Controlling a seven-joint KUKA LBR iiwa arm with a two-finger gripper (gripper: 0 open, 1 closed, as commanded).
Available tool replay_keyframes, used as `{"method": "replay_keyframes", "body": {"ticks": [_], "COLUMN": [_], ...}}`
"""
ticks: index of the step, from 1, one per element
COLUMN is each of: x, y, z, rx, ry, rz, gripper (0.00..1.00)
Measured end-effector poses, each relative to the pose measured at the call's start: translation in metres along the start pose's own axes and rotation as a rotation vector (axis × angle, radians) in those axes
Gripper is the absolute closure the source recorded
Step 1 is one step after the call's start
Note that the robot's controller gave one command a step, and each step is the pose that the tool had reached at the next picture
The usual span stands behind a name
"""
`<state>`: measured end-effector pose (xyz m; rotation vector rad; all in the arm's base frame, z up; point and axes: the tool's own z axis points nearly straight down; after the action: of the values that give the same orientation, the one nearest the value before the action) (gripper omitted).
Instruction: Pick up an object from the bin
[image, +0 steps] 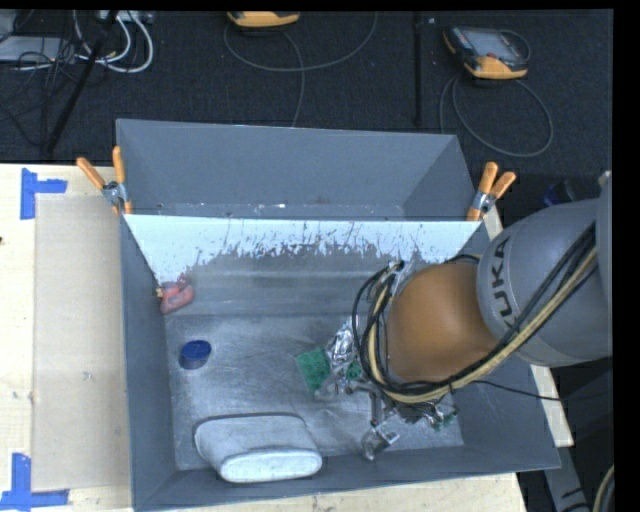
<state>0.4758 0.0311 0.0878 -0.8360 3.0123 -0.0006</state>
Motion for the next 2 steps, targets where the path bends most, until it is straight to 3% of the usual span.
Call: {"method": "replay_keyframes", "body": {"ticks": [1,2], "x": [-0.001,-0.051], "y": [-0.015,0.027], "z": [0.014,-0.065], "rx": [-0.001,-0.005], "ry": [-0.002,0.003], "rz": [-0.233,-0.278], "gripper": [0.00,0.00]}}
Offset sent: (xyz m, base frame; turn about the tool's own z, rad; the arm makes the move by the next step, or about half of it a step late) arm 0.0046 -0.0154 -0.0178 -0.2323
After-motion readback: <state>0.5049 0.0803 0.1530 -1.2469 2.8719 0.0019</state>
